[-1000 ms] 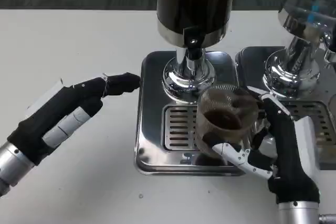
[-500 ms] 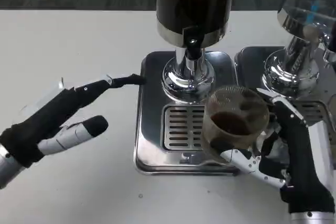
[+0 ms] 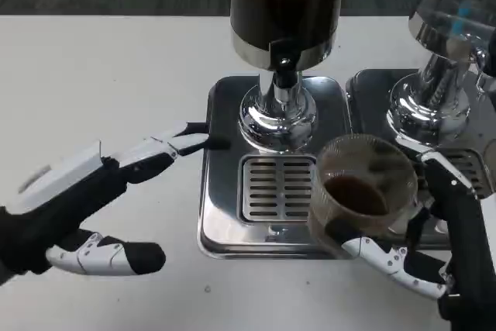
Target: Grasp the cup under the faucet to collect the drink, then remove the cup.
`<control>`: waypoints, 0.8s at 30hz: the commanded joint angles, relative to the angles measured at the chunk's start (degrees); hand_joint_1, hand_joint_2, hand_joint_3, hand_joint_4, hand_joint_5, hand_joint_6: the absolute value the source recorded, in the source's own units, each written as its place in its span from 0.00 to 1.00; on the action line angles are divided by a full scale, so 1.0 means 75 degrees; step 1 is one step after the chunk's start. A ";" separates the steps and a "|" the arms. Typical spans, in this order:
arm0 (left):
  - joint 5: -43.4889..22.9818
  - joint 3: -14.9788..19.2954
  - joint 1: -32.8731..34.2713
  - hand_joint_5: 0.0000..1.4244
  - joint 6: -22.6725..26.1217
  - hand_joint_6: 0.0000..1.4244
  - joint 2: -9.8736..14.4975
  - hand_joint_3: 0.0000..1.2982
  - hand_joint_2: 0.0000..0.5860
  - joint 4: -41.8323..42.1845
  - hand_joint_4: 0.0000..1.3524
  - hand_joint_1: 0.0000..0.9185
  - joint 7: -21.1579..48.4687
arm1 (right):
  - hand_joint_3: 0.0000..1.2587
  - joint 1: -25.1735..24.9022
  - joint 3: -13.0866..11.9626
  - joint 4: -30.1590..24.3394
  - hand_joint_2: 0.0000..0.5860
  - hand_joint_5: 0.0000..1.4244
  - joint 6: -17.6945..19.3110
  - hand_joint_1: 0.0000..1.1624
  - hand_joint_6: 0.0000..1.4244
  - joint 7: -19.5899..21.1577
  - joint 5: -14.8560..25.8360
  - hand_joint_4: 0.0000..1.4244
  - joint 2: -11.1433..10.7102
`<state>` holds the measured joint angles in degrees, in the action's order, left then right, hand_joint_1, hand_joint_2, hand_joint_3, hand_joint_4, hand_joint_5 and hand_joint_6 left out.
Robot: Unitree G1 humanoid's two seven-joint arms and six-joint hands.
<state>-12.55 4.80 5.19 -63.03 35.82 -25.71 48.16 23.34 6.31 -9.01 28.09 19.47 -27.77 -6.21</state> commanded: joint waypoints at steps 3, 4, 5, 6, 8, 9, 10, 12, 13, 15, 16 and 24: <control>-0.0258 -0.0267 -0.0371 0.01 -0.0371 0.03 0.0507 0.09 0.15 0.0522 0.01 0.00 0.0048 | 0.54 0.0337 -0.0108 -0.0636 0.28 0.63 0.0251 0.72 0.84 -0.0094 0.0171 0.52 0.0019; -0.0301 -0.0298 -0.0427 0.01 -0.0398 0.03 0.0569 0.09 0.15 0.0600 0.01 0.00 0.0042 | 0.54 0.0405 -0.0110 -0.0712 0.28 0.64 0.0264 0.72 0.84 -0.0123 0.0174 0.52 0.0017; -0.0357 -0.0334 -0.0486 0.01 -0.0424 0.03 0.0634 0.09 0.15 0.0678 0.01 0.00 0.0052 | 0.54 0.0453 -0.0112 -0.0767 0.28 0.64 0.0269 0.72 0.84 -0.0146 0.0175 0.52 0.0018; -0.0396 -0.0363 -0.0525 0.01 -0.0439 0.03 0.0681 0.09 0.15 0.0728 0.01 0.00 0.0052 | 0.54 0.0506 -0.0114 -0.0823 0.28 0.64 0.0277 0.72 0.84 -0.0171 0.0179 0.52 0.0018; -0.0496 -0.0434 -0.0642 0.01 -0.0529 0.03 0.0820 0.09 0.15 0.0859 0.01 0.00 0.0092 | 0.54 0.0585 -0.0124 -0.0907 0.28 0.64 0.0284 0.72 0.84 -0.0211 0.0179 0.52 0.0021; -0.0541 -0.0471 -0.0692 0.01 -0.0569 0.03 0.0886 0.09 0.15 0.0914 0.01 0.00 0.0107 | 0.54 0.0640 -0.0130 -0.0962 0.28 0.64 0.0292 0.72 0.84 -0.0241 0.0197 0.52 0.0019; -0.0573 -0.0508 -0.0749 0.01 -0.0622 0.03 0.0961 0.09 0.15 0.0967 0.01 0.00 0.0109 | 0.54 0.0693 -0.0137 -0.1017 0.28 0.64 0.0299 0.72 0.84 -0.0266 0.0205 0.52 0.0014; -0.0651 -0.0587 -0.0881 0.00 -0.0741 0.03 0.1123 0.09 0.15 0.1075 0.01 0.00 0.0110 | 0.54 0.0808 -0.0154 -0.1136 0.28 0.64 0.0321 0.72 0.84 -0.0326 0.0233 0.52 -0.0006; -0.0700 -0.0617 -0.0955 0.00 -0.0790 0.03 0.1193 0.09 0.15 0.1134 0.01 0.00 0.0111 | 0.55 0.0846 -0.0165 -0.1177 0.28 0.64 0.0327 0.72 0.84 -0.0352 0.0242 0.52 -0.0012; -0.0765 -0.0661 -0.1043 0.00 -0.0839 0.03 0.1285 0.09 0.15 0.1212 0.01 0.00 0.0101 | 0.55 0.0919 -0.0189 -0.1248 0.28 0.64 0.0332 0.72 0.84 -0.0403 0.0262 0.52 -0.0019; -0.0789 -0.0673 -0.1083 0.00 -0.0863 0.03 0.1323 0.09 0.15 0.1253 0.00 0.00 0.0091 | 0.55 0.0954 -0.0199 -0.1275 0.28 0.64 0.0336 0.72 0.84 -0.0421 0.0270 0.52 -0.0020; -0.1049 -0.0791 -0.1350 0.00 -0.0950 0.03 0.1604 0.09 0.14 0.1549 0.01 0.00 0.0097 | 0.55 0.1083 -0.0274 -0.1348 0.28 0.65 0.0360 0.72 0.84 -0.0499 0.0315 0.53 -0.0022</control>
<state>-19.68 -0.72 -4.25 -69.16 46.27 -15.10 48.57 31.80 4.76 -16.68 28.28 15.34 -27.07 -6.78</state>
